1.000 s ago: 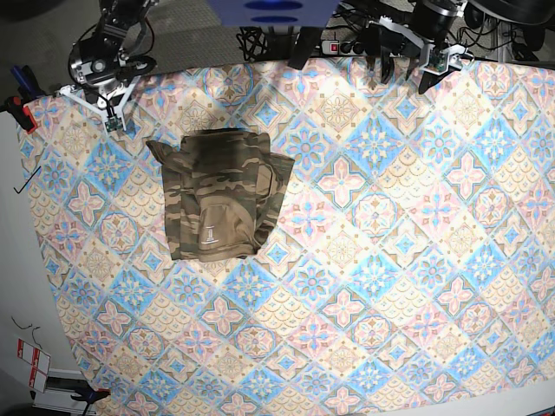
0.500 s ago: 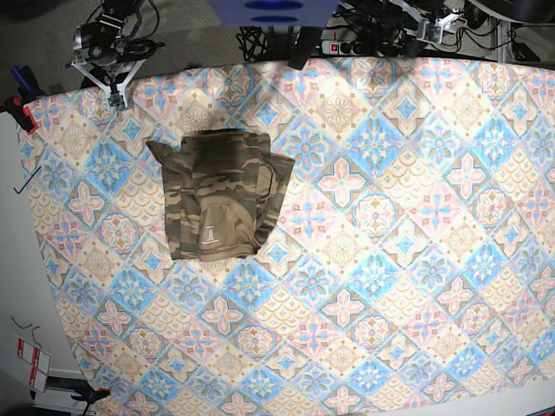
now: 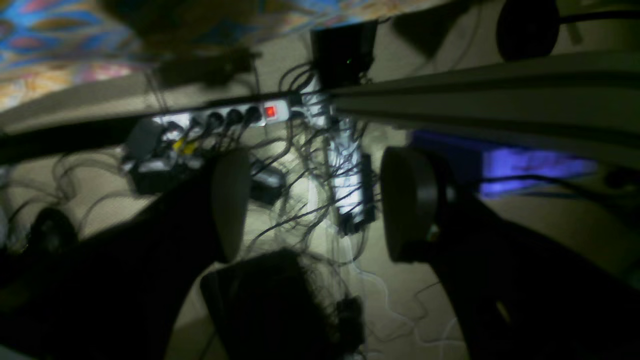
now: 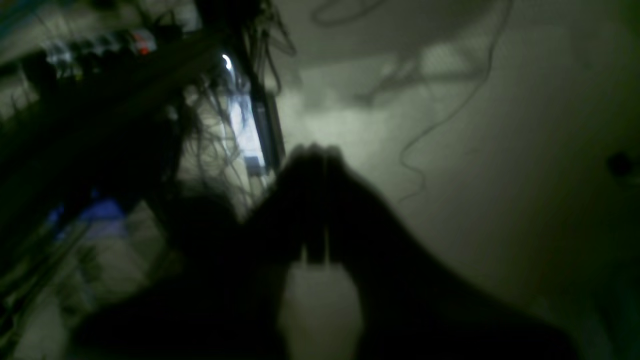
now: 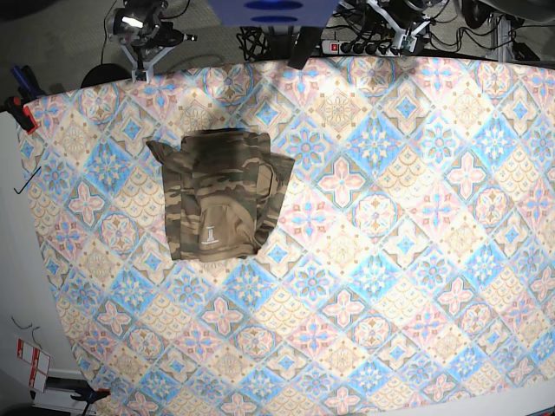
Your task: Fold the T-shirt properly
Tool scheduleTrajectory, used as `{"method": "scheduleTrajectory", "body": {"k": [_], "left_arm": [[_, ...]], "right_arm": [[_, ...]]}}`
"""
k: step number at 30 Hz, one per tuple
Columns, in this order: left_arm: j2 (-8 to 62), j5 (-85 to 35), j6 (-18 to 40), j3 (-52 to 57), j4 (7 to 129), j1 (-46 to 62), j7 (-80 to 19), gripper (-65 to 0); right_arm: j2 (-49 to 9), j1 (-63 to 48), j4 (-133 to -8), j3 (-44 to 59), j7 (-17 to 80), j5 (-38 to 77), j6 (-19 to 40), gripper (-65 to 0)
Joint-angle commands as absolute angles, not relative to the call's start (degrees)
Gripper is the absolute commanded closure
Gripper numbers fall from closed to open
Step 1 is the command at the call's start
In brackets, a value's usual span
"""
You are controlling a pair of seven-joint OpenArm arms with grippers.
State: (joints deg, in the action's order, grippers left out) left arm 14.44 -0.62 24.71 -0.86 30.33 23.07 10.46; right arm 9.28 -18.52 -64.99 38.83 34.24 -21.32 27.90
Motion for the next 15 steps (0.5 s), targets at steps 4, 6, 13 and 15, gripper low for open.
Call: {"method": "scheduleTrajectory", "body": {"k": [4,6,13,15], "left_arm": [[15.25,4.44,24.84,-0.66,10.68,14.64,19.21,-40.6],[15.25,6.81,24.75,-0.66,1.89,10.51,23.69,-40.6],[15.25,10.42,15.08,-0.75,0.0,3.65,23.25,-40.6],[15.25,13.67,9.27,-0.66,0.0,2.68,22.55,-40.6]], "right_arm": [[9.0,-14.02,-53.49,43.65,26.86,-24.13,24.31,-0.2],[7.78,-11.56,-47.43,45.32,21.76,-26.33,21.05,-0.2],[-0.4,-1.89,-10.68,45.93,0.84,-31.6,-0.22,-0.2],[-3.12,0.13,-1.19,45.85,-6.81,-33.19,-8.66,-0.4]]}}
